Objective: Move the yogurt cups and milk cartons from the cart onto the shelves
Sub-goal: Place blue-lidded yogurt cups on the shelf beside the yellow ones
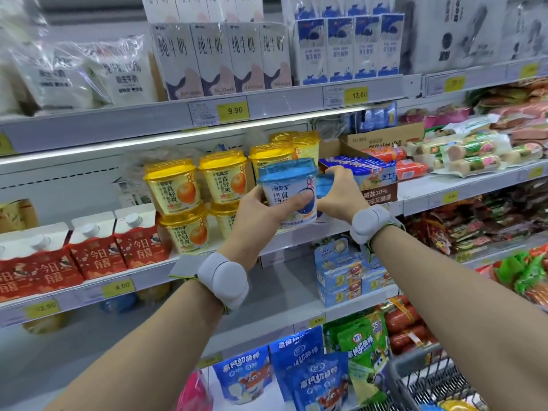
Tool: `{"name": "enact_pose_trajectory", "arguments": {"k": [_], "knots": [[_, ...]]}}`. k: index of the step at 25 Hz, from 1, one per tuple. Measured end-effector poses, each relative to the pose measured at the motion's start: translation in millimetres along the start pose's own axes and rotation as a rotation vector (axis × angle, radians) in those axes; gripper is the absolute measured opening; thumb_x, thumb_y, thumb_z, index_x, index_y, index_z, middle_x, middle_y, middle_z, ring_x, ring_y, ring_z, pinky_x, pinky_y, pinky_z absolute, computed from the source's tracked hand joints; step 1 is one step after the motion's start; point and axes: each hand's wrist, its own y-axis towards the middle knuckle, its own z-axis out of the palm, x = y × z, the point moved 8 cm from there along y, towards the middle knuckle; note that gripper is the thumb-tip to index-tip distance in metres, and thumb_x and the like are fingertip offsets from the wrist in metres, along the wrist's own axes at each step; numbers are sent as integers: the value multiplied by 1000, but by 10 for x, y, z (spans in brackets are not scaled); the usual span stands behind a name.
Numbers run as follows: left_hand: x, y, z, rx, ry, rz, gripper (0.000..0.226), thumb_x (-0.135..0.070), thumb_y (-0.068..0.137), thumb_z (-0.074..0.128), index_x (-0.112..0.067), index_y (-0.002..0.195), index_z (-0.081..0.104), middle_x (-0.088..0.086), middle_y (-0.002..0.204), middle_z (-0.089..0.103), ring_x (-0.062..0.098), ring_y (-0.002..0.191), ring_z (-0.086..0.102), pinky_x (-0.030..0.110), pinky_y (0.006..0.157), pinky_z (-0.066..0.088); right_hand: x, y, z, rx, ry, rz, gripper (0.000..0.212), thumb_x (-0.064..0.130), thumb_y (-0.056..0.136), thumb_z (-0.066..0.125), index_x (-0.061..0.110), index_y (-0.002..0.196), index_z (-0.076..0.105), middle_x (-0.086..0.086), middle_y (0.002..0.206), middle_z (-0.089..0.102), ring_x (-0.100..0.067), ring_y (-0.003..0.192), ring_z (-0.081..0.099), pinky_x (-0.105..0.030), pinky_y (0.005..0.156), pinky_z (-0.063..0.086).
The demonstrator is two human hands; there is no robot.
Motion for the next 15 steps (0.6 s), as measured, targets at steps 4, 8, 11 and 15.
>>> {"name": "enact_pose_trajectory", "arguments": {"k": [4,8,11,15], "knots": [[-1,53,-39,-56,-3,30,46,-29,75,89,-16,114,69,-3,104,79,15,97,75,42,93,59,-78,69,-27,1,7,49,111,26,65,90,7,152,25,-16,148,38,-30,138,39,-40,111,39],[-34,108,-51,-65,-23,27,53,-34,70,88,-15,116,68,-1,104,79,18,96,76,43,92,60,-81,139,-25,-19,-53,31,115,29,65,89,12,157,22,-13,148,46,-30,136,44,-43,109,44],[-80,139,-73,-72,-21,31,58,-39,63,86,-18,113,68,-1,103,79,17,96,76,40,90,60,-101,164,4,-22,-74,25,100,22,69,86,9,151,30,-16,142,46,-33,132,44,-41,105,44],[-63,179,-90,-75,-17,24,62,-41,58,86,-17,113,68,-1,103,79,17,96,76,41,91,60,-161,184,59,23,-81,-11,83,20,76,82,9,147,40,-13,142,49,-29,133,45,-35,107,39]]}}
